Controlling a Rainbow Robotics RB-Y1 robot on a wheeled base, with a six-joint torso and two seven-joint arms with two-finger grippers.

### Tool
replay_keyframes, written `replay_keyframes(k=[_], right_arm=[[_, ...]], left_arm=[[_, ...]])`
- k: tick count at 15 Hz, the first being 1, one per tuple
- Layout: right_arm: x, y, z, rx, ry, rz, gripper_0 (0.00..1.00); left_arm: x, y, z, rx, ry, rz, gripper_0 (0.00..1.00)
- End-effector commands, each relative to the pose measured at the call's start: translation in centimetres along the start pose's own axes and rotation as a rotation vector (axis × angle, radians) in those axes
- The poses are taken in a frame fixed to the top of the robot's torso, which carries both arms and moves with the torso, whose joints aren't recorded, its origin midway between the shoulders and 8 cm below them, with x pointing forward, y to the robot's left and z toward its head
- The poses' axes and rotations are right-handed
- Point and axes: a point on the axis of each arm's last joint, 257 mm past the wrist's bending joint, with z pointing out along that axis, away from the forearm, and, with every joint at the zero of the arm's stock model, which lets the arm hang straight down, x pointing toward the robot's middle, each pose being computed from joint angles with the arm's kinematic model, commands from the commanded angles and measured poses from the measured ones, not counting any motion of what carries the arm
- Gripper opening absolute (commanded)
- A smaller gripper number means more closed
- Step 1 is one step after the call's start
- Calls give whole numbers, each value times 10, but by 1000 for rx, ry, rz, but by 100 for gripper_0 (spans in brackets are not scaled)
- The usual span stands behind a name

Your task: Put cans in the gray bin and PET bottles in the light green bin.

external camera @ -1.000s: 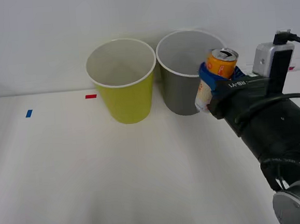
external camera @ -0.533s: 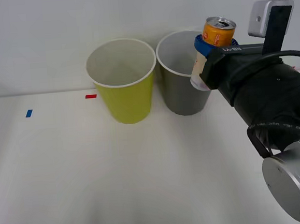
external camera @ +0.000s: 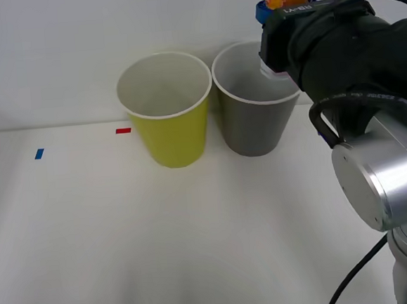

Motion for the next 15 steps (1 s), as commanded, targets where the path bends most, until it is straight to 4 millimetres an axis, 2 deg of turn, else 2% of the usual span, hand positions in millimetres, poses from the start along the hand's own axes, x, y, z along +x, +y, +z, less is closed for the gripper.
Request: replay_keyframes(k=[1,12,15], right_arm=[[-1,-8,28,36,1,-36,0],[10,-30,107,63,-36,-43,0],[21,-33,125,50,-58,15,0]], left_arm=[[0,0,0,0,0,0,100],[0,0,0,0,0,0,100],[0,0,0,0,0,0,100]])
